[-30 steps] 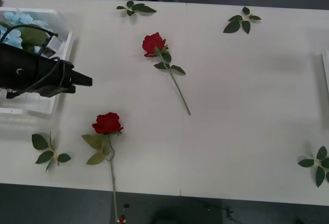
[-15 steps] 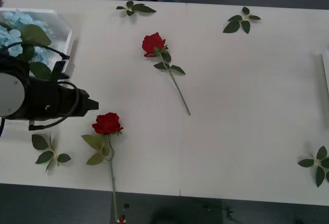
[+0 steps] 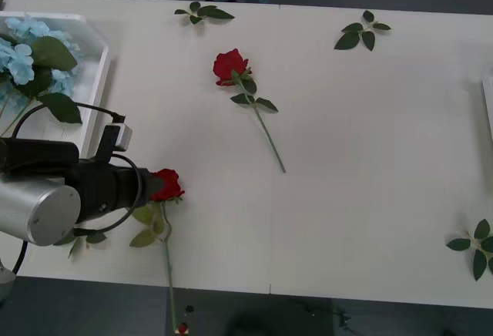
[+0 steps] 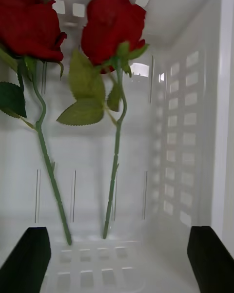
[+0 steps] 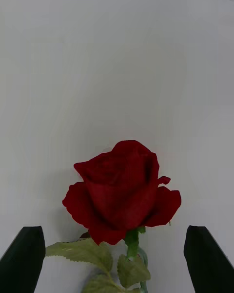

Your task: Put the red flowers into the right box and the blue flowers into the left box

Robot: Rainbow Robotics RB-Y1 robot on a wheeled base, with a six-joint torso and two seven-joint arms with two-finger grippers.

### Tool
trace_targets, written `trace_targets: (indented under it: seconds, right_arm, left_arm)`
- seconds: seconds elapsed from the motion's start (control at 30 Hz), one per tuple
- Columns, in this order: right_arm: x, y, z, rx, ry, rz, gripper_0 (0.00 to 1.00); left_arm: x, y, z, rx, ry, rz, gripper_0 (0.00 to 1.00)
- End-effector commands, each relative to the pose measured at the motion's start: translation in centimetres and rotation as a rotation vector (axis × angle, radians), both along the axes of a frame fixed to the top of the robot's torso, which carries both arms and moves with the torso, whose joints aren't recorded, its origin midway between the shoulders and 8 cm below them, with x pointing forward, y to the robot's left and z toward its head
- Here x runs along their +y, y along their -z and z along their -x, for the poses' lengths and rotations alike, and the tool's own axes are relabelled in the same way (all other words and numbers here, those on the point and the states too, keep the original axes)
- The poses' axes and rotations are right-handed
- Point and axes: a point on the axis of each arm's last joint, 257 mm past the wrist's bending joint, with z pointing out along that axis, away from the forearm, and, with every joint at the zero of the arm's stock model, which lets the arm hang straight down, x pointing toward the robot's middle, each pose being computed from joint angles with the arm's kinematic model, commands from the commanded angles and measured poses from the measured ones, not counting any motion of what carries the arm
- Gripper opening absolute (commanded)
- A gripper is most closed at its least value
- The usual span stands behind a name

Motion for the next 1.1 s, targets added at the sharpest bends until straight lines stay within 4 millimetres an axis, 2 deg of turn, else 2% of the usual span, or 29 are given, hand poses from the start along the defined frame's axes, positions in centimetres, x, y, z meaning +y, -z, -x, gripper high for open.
trace_targets:
  seconds: [0.03,0.07,0.1,0.27,0.5,0.6,0.63,0.67,0.7,0.77,0.83,0.87,0.9,1.0,1.03,1.1]
  right_arm:
    - [-0.2,-0.8,0.1,-0.006,0.004,0.003,1.00]
    - [-0.1,-0.8,0.1,-0.007,0.003,0.001,1.00]
    - [-0.1,-0.8,0.0,-0.007,0.002,0.000,1.00]
    - [0.5,-0.8,-0.2,-0.015,-0.004,-0.022,1.00]
    - [5.9,-0.8,-1.8,-0.049,-0.074,-0.179,1.00]
    - [9.8,-1.1,-3.1,-0.084,-0.162,-0.256,1.00]
    - [10.5,-1.1,-3.3,-0.090,-0.181,-0.270,1.00]
    - [12.5,-1.4,-4.1,-0.116,-0.240,-0.301,1.00]
    - [13.2,-1.5,-4.3,-0.127,-0.265,-0.313,1.00]
    - [16.8,-1.7,-5.3,-0.173,-0.376,-0.357,1.00]
    - [19.0,-2.0,-5.7,-0.203,-0.450,-0.376,1.00]
    - [21.2,-2.3,-6.0,-0.234,-0.530,-0.386,1.00]
    - [22.0,-2.4,-6.1,-0.243,-0.563,-0.390,1.00]
    - [26.5,-3.4,-6.0,-0.303,-0.729,-0.403,1.00]
    - [27.3,-3.5,-5.8,-0.306,-0.750,-0.417,1.00]
    - [30.4,-4.7,-5.2,-0.327,-0.829,-0.475,1.00]
  left_arm:
    - [0.1,-0.6,0.2,-0.044,-0.019,0.013,0.94]
    - [0.1,-0.4,0.3,-0.051,-0.017,0.012,0.99]
    - [0.1,-0.3,0.4,-0.053,-0.014,0.011,1.00]
    - [-0.2,0.7,1.0,-0.066,0.008,0.000,1.00]
    - [-0.3,2.2,2.2,-0.072,0.036,-0.030,1.00]
    - [0.0,2.8,2.6,-0.066,0.049,-0.059,1.00]
    - [0.0,2.9,2.8,-0.063,0.053,-0.065,1.00]
    - [0.1,3.2,2.9,-0.065,0.062,-0.086,1.00]
    - [0.2,3.3,2.9,-0.065,0.064,-0.098,1.00]
    - [0.7,3.6,2.9,-0.072,0.070,-0.147,1.00]
    - [1.0,3.7,2.8,-0.077,0.066,-0.168,1.00]
    - [1.2,3.8,2.8,-0.079,0.066,-0.185,1.00]
    - [1.2,3.9,2.8,-0.080,0.065,-0.190,1.00]
    - [1.1,4.0,2.6,-0.085,0.071,-0.214,1.00]
    - [1.1,4.0,2.6,-0.087,0.074,-0.220,1.00]
    - [1.0,4.2,2.3,-0.090,0.079,-0.237,1.00]
